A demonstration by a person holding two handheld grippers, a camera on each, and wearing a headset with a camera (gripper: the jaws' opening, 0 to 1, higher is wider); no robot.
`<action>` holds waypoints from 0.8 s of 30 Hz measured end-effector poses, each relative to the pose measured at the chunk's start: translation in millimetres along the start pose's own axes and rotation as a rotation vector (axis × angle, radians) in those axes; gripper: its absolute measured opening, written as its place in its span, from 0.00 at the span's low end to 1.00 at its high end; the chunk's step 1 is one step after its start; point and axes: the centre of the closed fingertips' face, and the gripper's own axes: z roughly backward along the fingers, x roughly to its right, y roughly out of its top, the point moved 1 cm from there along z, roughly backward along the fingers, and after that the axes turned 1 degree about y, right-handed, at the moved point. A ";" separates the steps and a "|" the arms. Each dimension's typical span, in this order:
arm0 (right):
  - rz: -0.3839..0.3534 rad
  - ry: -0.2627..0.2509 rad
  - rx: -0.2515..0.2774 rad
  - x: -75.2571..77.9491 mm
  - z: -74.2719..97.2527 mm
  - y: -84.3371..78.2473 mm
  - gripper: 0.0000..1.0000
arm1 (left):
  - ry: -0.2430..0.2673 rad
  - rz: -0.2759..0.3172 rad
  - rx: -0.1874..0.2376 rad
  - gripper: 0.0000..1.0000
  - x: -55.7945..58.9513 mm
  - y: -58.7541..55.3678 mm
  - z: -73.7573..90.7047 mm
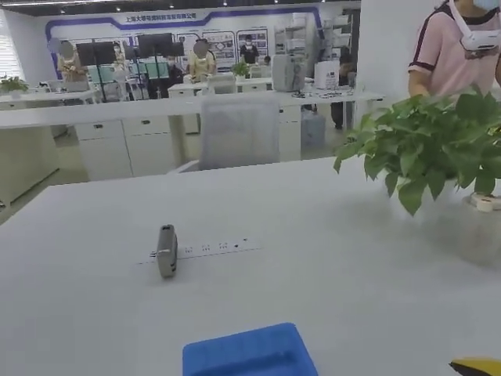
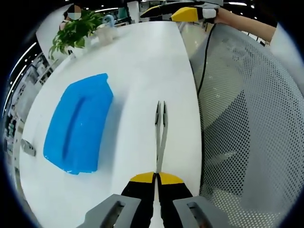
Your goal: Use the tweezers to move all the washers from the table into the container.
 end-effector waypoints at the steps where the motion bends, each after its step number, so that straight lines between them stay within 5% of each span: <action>1: -0.004 0.004 0.000 -0.8 -0.4 0.1 0.56 | 0.019 0.022 0.017 0.00 -0.8 0.8 3.7; 5: -0.008 0.022 -0.004 -3.8 -1.0 -1.3 0.55 | 0.088 0.115 0.072 0.06 -2.4 0.7 17.6; 9: -0.019 0.036 -0.014 -6.5 -1.5 -3.3 0.55 | 0.174 0.252 0.185 0.10 -4.5 3.5 39.5; 16: -0.047 0.013 0.003 -1.7 1.2 -1.8 0.57 | 0.346 0.568 0.536 0.24 -12.1 15.9 98.0; 19: -0.048 -0.020 0.017 3.1 3.0 0.6 0.60 | 0.449 0.624 0.725 0.36 -17.0 25.8 126.5; 24: -0.001 -0.163 0.093 23.8 11.6 14.7 0.79 | 0.618 0.696 0.902 0.66 -25.7 31.0 153.9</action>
